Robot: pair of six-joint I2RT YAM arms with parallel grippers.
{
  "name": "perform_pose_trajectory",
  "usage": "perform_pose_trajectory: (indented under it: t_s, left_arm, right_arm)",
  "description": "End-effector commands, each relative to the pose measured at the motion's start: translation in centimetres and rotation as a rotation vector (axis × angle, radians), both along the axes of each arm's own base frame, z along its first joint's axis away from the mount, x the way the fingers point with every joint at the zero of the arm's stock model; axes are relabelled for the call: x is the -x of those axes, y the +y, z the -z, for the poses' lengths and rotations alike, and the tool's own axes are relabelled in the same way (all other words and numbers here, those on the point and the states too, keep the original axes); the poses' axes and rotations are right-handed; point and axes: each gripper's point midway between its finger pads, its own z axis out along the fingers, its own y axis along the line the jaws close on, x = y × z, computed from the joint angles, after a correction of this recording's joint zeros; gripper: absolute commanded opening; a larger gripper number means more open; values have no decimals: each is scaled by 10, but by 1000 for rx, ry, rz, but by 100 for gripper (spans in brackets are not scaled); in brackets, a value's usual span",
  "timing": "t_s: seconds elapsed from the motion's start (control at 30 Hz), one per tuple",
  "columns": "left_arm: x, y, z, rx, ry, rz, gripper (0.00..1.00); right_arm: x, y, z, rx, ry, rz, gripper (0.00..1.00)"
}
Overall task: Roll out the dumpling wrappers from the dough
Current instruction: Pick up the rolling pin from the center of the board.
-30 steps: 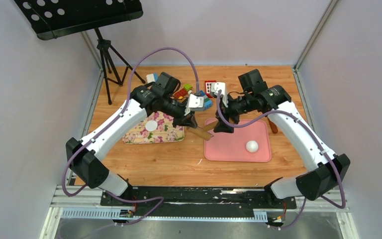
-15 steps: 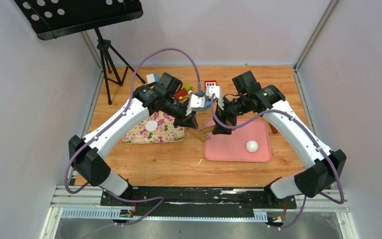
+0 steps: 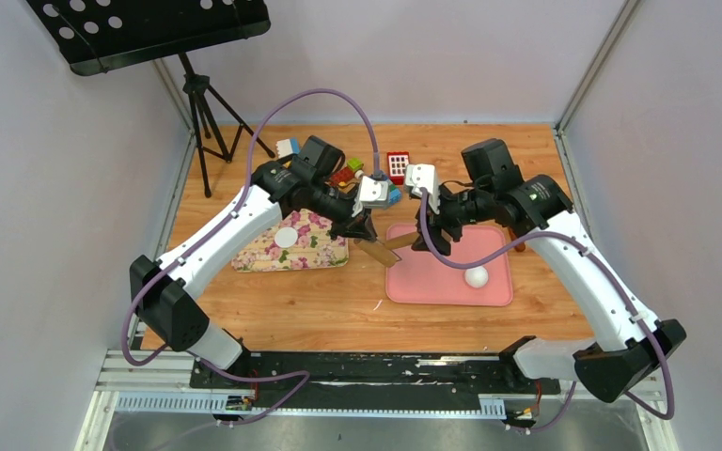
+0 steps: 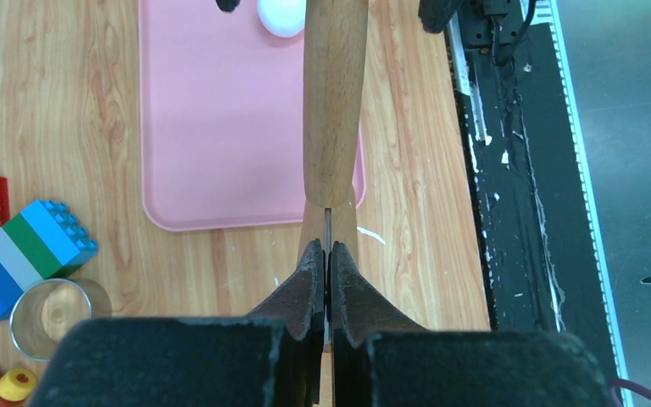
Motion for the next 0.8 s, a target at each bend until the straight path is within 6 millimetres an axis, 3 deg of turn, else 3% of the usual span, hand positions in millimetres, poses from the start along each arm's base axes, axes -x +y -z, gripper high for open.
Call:
perform_pose_trajectory:
  t_s: [0.0, 0.13, 0.33, 0.43, 0.77]
  left_arm:
    - [8, -8, -39, 111, -40, 35, 0]
    - [9, -7, -41, 114, -44, 34, 0]
    - [10, -7, -41, 116, -41, 37, 0]
    - [10, -7, -40, 114, -37, 38, 0]
    - [11, -7, -42, 122, -39, 41, 0]
  right_arm:
    - [-3, -1, 14, 24, -5, -7, 63]
    - [1, 0, 21, 14, 24, -22, 51]
    - [4, 7, 22, -15, 53, -47, 46]
    - [4, 10, 22, -28, 66, -52, 37]
    - [3, 18, 31, -39, 125, -70, 25]
